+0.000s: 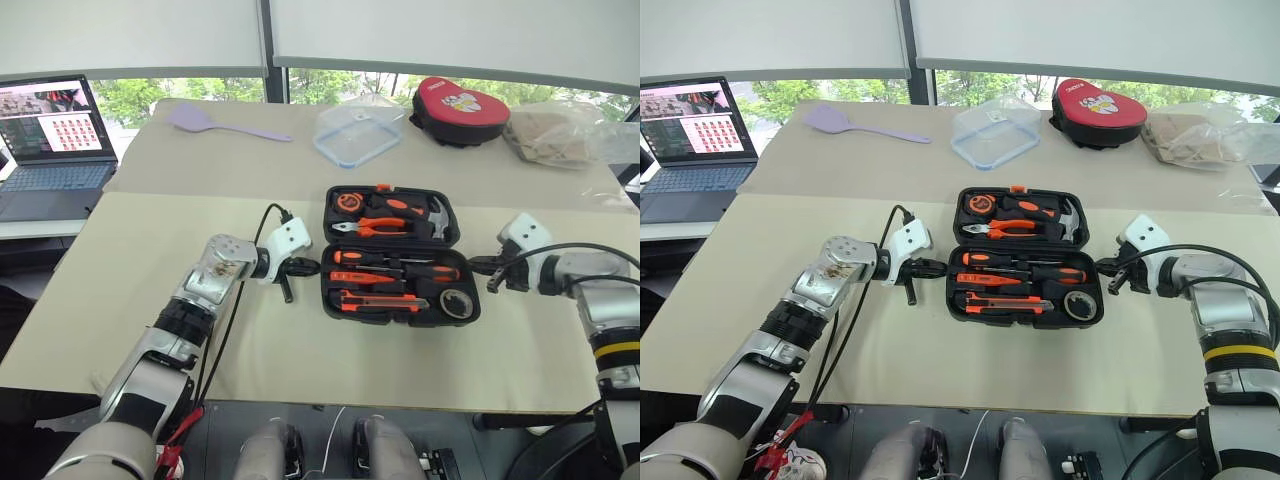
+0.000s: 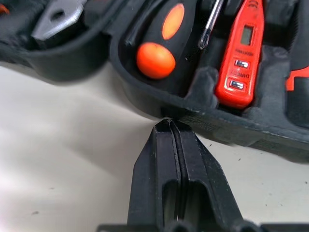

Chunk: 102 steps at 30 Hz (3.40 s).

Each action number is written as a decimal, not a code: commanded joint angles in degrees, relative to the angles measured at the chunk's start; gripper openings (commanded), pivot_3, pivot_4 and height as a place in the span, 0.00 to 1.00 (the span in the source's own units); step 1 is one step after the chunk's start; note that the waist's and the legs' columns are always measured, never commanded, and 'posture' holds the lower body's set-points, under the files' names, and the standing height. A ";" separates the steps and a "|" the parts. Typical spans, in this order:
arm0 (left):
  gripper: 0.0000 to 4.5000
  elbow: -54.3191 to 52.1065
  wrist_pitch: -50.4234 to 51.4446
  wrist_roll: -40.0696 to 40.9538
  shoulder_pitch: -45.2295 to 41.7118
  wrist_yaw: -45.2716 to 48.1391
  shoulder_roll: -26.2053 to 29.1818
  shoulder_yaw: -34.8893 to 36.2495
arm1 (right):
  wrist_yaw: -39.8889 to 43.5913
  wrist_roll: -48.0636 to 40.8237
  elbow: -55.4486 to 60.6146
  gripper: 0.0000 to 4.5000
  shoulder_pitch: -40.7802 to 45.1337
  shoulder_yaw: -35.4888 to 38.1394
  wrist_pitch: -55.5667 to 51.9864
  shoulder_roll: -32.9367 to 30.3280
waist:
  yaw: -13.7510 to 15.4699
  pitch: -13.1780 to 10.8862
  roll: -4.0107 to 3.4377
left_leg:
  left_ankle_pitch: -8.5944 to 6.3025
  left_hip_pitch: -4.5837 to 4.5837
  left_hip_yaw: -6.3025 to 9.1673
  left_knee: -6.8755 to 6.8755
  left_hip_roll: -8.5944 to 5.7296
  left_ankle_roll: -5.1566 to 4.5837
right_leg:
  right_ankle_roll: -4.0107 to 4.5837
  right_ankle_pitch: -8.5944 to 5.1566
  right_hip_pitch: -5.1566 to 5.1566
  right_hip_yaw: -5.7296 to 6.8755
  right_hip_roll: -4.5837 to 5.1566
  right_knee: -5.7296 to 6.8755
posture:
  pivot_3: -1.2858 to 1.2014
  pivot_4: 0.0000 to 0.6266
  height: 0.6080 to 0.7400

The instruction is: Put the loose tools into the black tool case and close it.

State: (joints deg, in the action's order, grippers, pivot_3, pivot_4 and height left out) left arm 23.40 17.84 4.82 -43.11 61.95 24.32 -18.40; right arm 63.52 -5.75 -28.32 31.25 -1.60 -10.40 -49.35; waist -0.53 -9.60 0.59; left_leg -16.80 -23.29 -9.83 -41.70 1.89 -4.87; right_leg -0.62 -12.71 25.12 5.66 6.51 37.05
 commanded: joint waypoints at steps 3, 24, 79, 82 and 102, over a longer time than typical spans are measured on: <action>0.02 -11.00 1.74 4.92 3.87 7.75 0.47 -0.07 | 7.46 -3.90 10.58 0.00 -5.30 0.21 3.30 -0.55 | -0.13 0.00 -0.01 | 0.00 0.01 0.02 0.03 0.01 0.00 | -0.01 -0.02 0.00 0.02 0.00 0.00 | 0.52 0.24 0.93; 0.02 -21.33 0.89 5.23 25.09 11.51 20.63 7.14 | 1.39 -8.20 30.22 0.00 -33.78 16.43 -2.39 -5.09 | -0.32 0.14 -0.13 | -0.06 0.57 0.16 0.09 0.13 0.10 | 0.10 -0.05 -0.41 -0.17 0.08 0.04 | 0.52 0.24 0.93; 0.89 -11.24 38.99 20.35 -2.71 -14.12 3.14 20.66 | -21.52 -14.28 23.20 0.99 3.47 11.14 -39.74 5.28 | 0.13 0.12 0.01 | 0.23 0.67 0.16 0.65 -0.03 0.18 | 0.24 0.04 -0.59 0.01 0.05 -0.27 | 0.52 0.24 0.93; 0.89 -9.16 39.58 18.96 -4.93 -16.17 -0.47 17.84 | -22.90 -12.94 17.27 0.99 7.98 8.45 -40.54 8.08 | 0.10 0.12 0.01 | 0.24 0.51 0.15 0.71 -0.07 0.19 | 0.21 0.03 -0.47 0.08 0.02 -0.26 | 0.52 0.24 0.93; 0.00 -8.01 40.62 16.66 -3.11 -18.48 -2.58 14.97 | -25.69 -11.16 17.99 0.01 6.83 4.60 -43.10 10.31 | 0.43 0.13 0.00 | 0.25 0.46 0.15 0.71 -0.13 0.22 | 0.16 0.04 -0.45 0.16 0.06 -0.29 | 0.52 0.24 0.93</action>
State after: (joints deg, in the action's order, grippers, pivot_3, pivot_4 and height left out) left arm 16.91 57.10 20.44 -47.00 42.42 21.78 -2.24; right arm 37.99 -16.50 -12.60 38.43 1.87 -53.10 -38.97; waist -0.10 -9.48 0.59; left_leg -16.55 -22.83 -9.67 -40.99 1.76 -4.65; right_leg -0.46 -12.67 24.67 5.82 6.57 36.76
